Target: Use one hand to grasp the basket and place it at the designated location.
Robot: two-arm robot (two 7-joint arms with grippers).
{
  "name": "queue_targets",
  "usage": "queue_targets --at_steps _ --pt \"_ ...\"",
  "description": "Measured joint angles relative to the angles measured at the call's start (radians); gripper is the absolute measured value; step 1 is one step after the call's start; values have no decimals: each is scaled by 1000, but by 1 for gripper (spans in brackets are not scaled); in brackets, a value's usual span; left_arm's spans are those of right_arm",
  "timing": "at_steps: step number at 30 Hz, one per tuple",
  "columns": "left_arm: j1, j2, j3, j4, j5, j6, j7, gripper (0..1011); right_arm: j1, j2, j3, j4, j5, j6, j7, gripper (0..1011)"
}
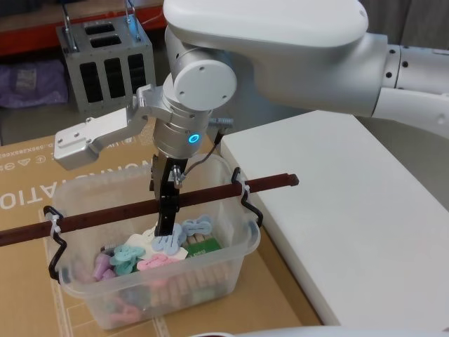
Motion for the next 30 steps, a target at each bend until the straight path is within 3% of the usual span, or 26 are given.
queue_targets --at_steps 10,19,30 --pt "0 0 0 0 0 0 0 0 -1 -3 1 1 2 0 2 969" --pt "0 0 0 0 0 0 0 0 -1 -3 0 1 2 1 2 728" --pt "0 0 0 0 0 0 0 0 0 -2 -1 0 2 1 2 355"
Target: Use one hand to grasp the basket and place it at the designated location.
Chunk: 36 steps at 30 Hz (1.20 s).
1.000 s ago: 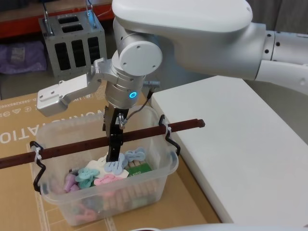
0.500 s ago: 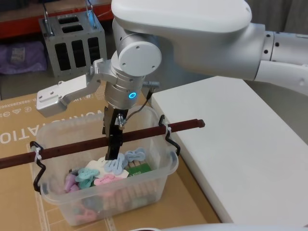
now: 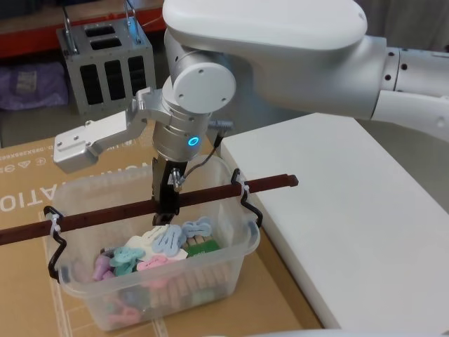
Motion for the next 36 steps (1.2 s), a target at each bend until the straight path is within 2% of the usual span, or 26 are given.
queue_targets --at_steps 2,3,6,10,23,36 --pt "0 0 0 0 0 0 0 0 0 0 0 0 0 0 0 321" --pt "0 0 0 0 0 0 0 0 0 0 0 0 -1 0 0 255" --pt "0 0 0 0 0 0 0 0 0 1 0 0 -1 0 0 183" --pt "0 0 0 0 0 0 0 0 0 1 0 0 -1 0 0 151" --pt "0 0 0 0 0 0 0 0 0 1 0 0 -1 0 -1 88" --pt "0 0 0 0 0 0 0 0 0 1 0 0 -1 0 -1 87"
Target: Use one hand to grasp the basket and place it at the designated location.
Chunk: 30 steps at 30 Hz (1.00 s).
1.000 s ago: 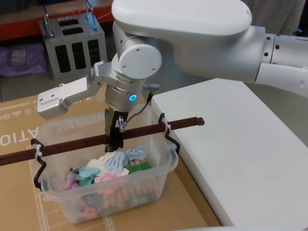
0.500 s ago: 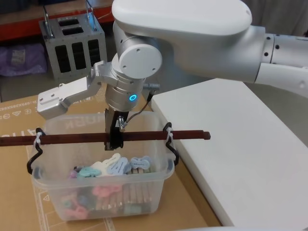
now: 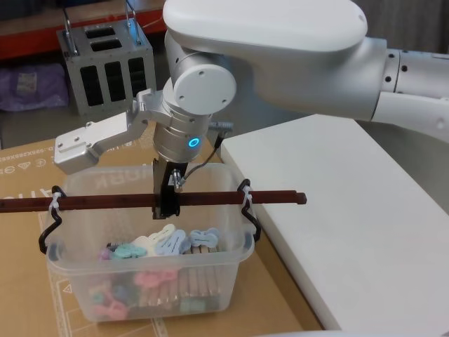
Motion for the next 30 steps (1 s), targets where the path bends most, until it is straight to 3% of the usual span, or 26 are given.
queue_targets --at_steps 15,30 --pt "0 0 0 0 0 0 0 0 7 13 19 -9 16 31 15 86" --pt "0 0 0 0 0 0 0 0 28 62 72 -11 43 109 40 86"
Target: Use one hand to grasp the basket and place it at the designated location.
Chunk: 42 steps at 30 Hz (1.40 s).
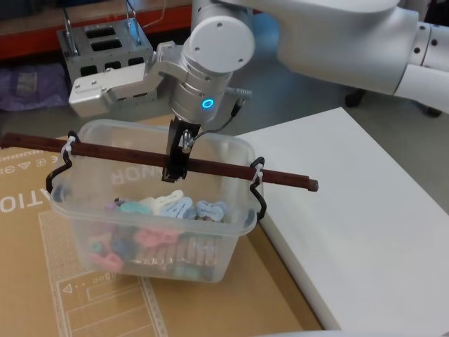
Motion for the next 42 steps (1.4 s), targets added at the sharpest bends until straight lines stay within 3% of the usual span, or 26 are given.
queue_targets --at_steps 15,25,42 --pt "0 0 0 0 0 0 0 0 2 13 18 -5 9 46 29 82" --pt "0 0 0 0 0 0 0 0 18 58 43 8 35 128 87 81" --pt "0 0 0 0 0 0 0 0 21 100 73 53 57 167 120 81"
